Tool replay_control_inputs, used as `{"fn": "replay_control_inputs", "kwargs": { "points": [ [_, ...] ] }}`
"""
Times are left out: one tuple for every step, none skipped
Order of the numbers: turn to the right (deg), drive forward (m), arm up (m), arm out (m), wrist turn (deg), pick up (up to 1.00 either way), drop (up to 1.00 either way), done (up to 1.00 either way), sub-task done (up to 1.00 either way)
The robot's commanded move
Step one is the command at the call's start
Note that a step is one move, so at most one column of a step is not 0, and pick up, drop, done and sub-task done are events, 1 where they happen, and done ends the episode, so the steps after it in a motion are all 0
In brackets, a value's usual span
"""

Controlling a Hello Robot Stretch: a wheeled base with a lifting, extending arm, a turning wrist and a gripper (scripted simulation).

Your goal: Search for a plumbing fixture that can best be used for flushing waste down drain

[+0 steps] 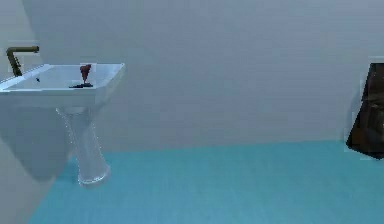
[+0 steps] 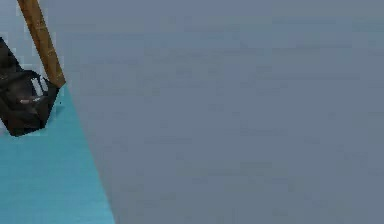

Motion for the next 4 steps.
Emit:
{"fn": "replay_control_inputs", "kwargs": {
  "points": [
    [9.0,0.00,0.00,0.00,0.0,0.00,0.00,0.00,0.00],
    [0.0,0.40,0.00,0.00,0.0,0.00,0.00,0.00,0.00],
    [-6.0,0.00,0.00,0.00,0.0,0.00,0.00,0.00,0.00],
    [0.0,0.35,0.00,0.00,0.0,0.00,0.00,0.00,0.00]
  ]
}}
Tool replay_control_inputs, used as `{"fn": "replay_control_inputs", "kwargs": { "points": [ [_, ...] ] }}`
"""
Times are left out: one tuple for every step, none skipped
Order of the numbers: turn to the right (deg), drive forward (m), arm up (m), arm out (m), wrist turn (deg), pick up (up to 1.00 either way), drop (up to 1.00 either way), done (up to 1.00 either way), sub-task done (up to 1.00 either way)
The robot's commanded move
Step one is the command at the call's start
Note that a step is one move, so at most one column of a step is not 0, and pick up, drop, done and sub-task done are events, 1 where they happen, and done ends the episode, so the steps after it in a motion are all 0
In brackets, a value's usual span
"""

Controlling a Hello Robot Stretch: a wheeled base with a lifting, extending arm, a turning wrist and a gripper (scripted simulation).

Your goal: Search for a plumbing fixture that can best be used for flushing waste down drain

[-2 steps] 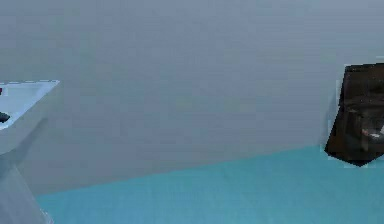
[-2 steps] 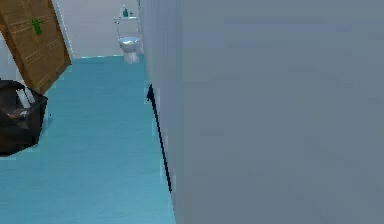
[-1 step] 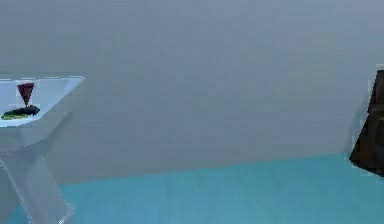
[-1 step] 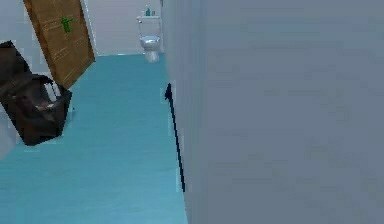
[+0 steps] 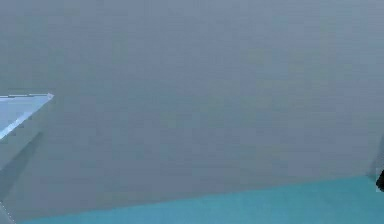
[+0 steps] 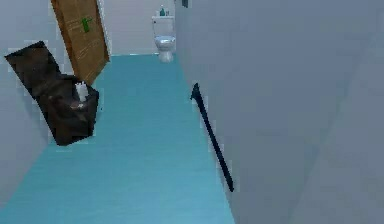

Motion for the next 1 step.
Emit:
{"fn": "replay_control_inputs", "kwargs": {
  "points": [
    [45.0,0.00,0.00,0.00,0.0,0.00,0.00,0.00,0.00]
  ]
}}
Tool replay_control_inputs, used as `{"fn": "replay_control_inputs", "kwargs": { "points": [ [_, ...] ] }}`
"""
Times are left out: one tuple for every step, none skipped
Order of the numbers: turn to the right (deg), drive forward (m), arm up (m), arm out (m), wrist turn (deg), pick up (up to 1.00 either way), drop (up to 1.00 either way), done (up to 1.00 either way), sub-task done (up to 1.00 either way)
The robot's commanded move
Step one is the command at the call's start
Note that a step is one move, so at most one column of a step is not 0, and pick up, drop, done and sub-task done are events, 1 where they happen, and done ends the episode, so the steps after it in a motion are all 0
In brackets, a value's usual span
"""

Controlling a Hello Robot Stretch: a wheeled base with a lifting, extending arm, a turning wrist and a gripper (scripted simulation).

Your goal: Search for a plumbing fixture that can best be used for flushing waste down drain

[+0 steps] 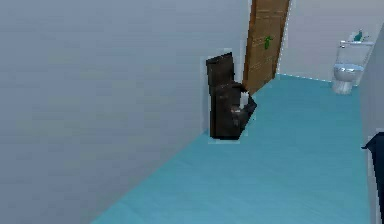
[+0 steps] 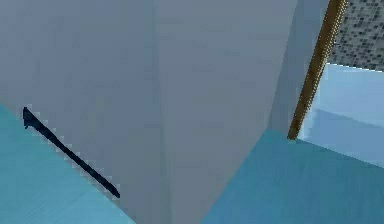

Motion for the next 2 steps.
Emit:
{"fn": "replay_control_inputs", "kwargs": {
  "points": [
    [18.0,0.00,0.00,0.00,0.0,0.00,0.00,0.00,0.00],
    [0.0,1.00,0.00,0.00,0.0,0.00,0.00,0.00,0.00]
  ]
}}
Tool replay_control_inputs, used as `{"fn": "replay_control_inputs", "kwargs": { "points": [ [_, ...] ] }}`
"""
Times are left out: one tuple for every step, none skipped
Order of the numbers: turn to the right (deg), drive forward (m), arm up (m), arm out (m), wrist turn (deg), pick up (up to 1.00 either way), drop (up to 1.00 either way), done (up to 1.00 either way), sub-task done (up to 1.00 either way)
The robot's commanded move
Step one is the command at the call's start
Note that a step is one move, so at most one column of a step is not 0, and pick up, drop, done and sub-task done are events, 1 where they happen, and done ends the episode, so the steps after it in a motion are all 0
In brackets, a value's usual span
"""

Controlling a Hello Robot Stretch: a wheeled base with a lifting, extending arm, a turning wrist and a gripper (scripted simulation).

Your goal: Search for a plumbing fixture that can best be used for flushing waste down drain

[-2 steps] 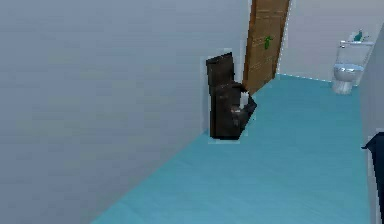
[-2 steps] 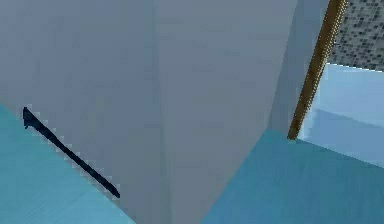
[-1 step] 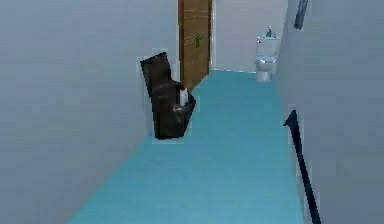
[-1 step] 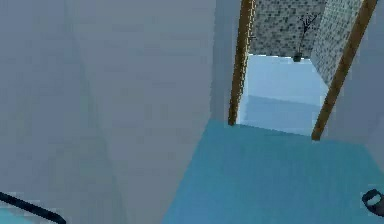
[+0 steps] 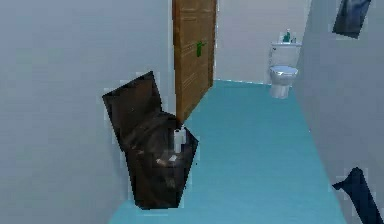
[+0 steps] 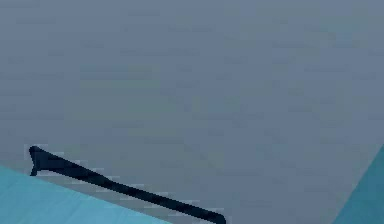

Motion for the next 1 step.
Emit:
{"fn": "replay_control_inputs", "kwargs": {
  "points": [
    [0.0,0.35,0.00,0.00,0.0,0.00,0.00,0.00,0.00]
  ]
}}
